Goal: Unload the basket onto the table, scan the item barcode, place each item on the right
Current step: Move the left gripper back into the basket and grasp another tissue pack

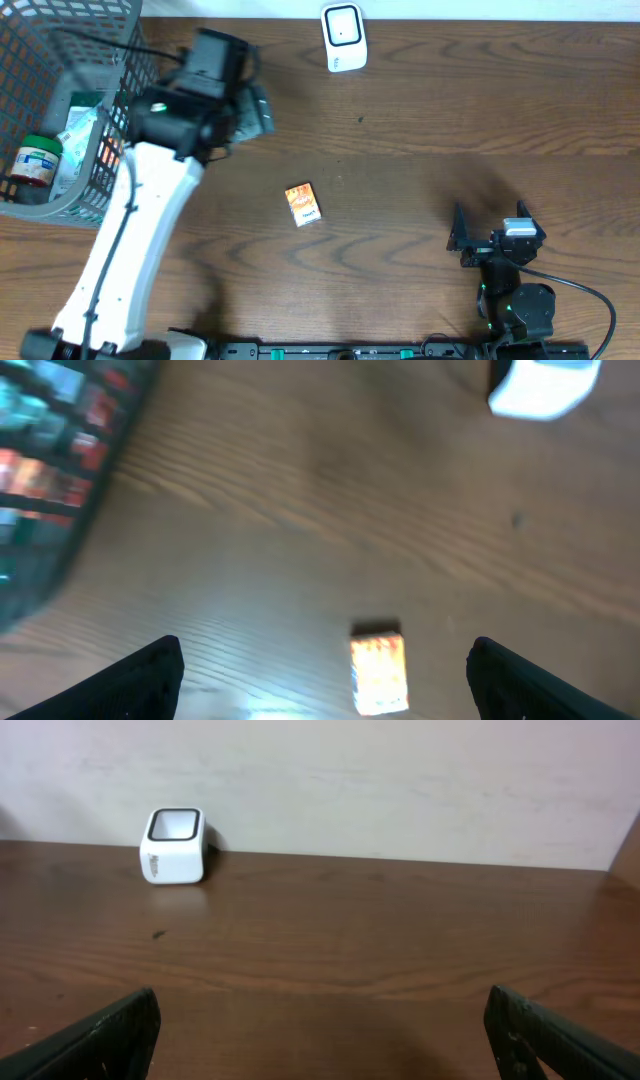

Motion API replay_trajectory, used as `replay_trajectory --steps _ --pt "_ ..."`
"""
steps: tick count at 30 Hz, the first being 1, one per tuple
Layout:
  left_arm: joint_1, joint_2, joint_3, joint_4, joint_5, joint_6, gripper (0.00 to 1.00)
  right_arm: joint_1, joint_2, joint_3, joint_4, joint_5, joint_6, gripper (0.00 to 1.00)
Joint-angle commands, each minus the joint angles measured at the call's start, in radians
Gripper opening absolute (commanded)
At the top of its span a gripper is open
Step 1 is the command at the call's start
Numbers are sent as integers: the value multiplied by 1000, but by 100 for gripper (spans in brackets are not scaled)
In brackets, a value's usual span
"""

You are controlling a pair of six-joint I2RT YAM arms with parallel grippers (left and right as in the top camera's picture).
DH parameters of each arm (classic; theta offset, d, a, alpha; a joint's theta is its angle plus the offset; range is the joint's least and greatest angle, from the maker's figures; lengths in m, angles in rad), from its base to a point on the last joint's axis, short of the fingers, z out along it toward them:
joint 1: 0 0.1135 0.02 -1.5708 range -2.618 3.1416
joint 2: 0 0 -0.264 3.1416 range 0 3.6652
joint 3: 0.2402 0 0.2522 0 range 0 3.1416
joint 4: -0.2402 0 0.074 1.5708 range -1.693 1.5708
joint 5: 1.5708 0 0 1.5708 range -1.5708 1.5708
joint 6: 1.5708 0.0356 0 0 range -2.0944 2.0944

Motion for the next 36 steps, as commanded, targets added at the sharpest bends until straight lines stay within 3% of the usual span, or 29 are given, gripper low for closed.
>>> replay_trajectory --steps 1,21,36 --pt "87 -43 21 -2 -13 28 94 -6 -5 -1 -3 -1 -5 99" --pt "560 -55 21 64 -13 14 96 -6 -5 -1 -3 -2 -5 99" --pt "622 -43 21 160 -13 -10 96 -6 -5 -1 -3 -1 -5 99"
